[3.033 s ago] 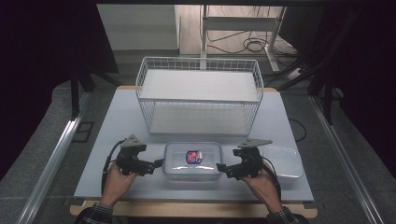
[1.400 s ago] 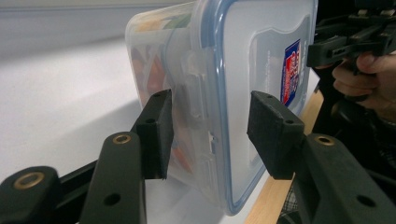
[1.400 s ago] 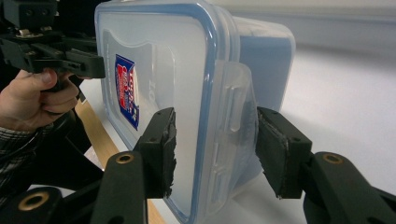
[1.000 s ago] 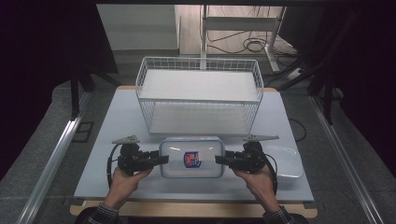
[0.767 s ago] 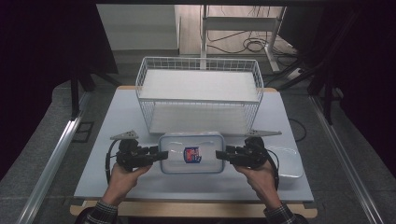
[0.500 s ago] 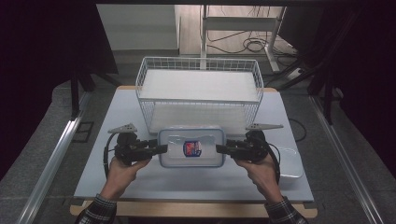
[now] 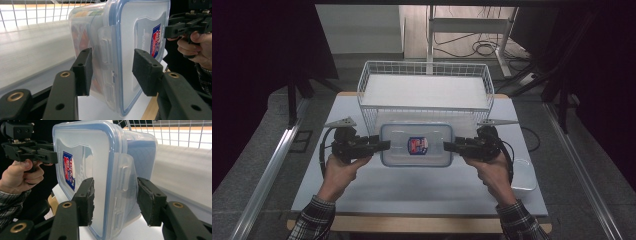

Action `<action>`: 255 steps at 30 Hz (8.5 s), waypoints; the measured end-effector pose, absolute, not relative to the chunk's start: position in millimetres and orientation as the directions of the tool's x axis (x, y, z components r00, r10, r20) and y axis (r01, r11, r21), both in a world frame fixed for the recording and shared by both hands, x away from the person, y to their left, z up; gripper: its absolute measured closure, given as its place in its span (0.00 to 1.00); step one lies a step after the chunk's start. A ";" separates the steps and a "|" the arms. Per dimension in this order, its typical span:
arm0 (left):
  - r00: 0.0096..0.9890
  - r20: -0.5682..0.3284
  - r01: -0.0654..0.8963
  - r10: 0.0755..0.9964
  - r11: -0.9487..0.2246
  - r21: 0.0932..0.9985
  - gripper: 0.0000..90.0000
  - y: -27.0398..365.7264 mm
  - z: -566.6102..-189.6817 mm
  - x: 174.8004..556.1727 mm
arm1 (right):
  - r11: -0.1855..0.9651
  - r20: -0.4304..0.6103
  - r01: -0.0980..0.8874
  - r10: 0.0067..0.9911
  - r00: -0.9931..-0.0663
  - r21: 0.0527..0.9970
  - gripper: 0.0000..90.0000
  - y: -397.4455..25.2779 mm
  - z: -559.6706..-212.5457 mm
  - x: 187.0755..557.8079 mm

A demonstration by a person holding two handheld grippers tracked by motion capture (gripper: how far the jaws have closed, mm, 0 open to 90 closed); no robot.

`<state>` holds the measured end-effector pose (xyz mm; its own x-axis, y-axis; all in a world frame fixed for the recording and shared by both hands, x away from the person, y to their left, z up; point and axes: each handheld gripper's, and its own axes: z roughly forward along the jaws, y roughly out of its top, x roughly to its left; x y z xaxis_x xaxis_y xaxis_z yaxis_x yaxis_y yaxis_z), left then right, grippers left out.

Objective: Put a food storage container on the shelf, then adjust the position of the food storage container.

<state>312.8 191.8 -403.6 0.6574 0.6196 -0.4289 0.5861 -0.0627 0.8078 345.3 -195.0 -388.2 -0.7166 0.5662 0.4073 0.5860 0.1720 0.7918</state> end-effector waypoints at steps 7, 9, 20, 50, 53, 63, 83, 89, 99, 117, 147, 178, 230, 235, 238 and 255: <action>0.662 -0.430 0.580 0.613 -0.056 0.813 0.57 191.0 -389.5 322.4 | 0.158 0.405 0.580 0.573 -0.713 0.799 0.55 -196.3 -372.0 352.0; 0.664 -0.428 0.576 0.613 -0.055 0.816 0.57 191.1 -383.9 325.9 | 0.155 0.404 0.578 0.573 -0.714 0.801 0.55 -196.5 -367.0 355.1; 0.668 -0.411 0.558 0.620 -0.052 0.828 0.57 194.6 -352.3 343.7 | 0.139 0.395 0.558 0.570 -0.720 0.818 0.55 -193.4 -341.5 371.4; 0.677 -0.408 0.546 0.613 -0.047 0.836 0.57 191.8 -299.2 405.1 | 0.095 0.373 0.519 0.588 -0.718 0.849 0.55 -195.4 -285.0 426.3; 0.671 -0.411 0.551 0.617 -0.044 0.833 0.57 190.3 -298.1 412.1 | 0.082 0.388 0.533 0.595 -0.704 0.842 0.54 -195.8 -284.6 432.6; 0.653 -0.441 0.579 0.616 -0.030 0.815 0.57 188.6 -306.5 435.2 | 0.063 0.403 0.552 0.614 -0.678 0.832 0.54 -196.6 -290.1 452.7; 0.630 -0.310 0.531 0.712 -0.104 0.841 0.52 174.8 -307.1 441.8 | 0.044 0.424 0.587 0.649 -0.632 0.808 0.51 -193.7 -298.8 471.1; 0.619 -0.317 0.543 0.718 -0.100 0.834 0.51 171.5 -312.0 445.1 | 0.044 0.413 0.582 0.663 -0.625 0.812 0.50 -193.1 -299.1 472.3; 0.598 -0.350 0.564 0.721 -0.068 0.823 0.51 171.7 -317.1 452.1 | 0.076 0.340 0.566 0.731 -0.592 0.821 0.50 -188.7 -300.2 474.9; 0.596 -0.330 0.551 0.732 -0.074 0.831 0.50 172.0 -314.2 451.1 | 0.085 0.309 0.563 0.764 -0.566 0.822 0.53 -182.9 -298.4 471.4; 0.676 -0.182 0.455 0.714 -0.211 0.865 0.16 167.2 -329.9 406.8 | 0.164 0.241 0.478 0.698 -0.674 0.863 0.30 -187.4 -306.9 431.2; 0.738 -0.065 0.364 0.672 -0.314 0.877 0.01 167.1 -399.2 318.8 | 0.298 0.103 0.361 0.628 -0.771 0.884 0.03 -196.9 -359.3 352.6; 0.688 -0.026 0.405 0.725 -0.354 0.843 0.02 173.6 -505.7 244.7 | 0.435 0.035 0.422 0.662 -0.748 0.795 0.01 -203.0 -478.0 282.7; 0.679 -0.029 0.407 0.734 -0.343 0.847 0.02 176.7 -505.5 244.9 | 0.442 0.041 0.448 0.675 -0.737 0.777 0.01 -205.7 -480.7 283.5; 0.676 -0.029 0.406 0.737 -0.339 0.849 0.02 177.5 -504.8 244.9 | 0.455 0.026 0.456 0.685 -0.728 0.765 0.01 -206.5 -480.8 282.7; 0.671 -0.029 0.418 0.741 -0.346 0.840 0.02 180.0 -506.6 246.1 | 0.329 0.074 0.550 0.807 -0.586 0.768 0.29 -254.4 -460.4 288.3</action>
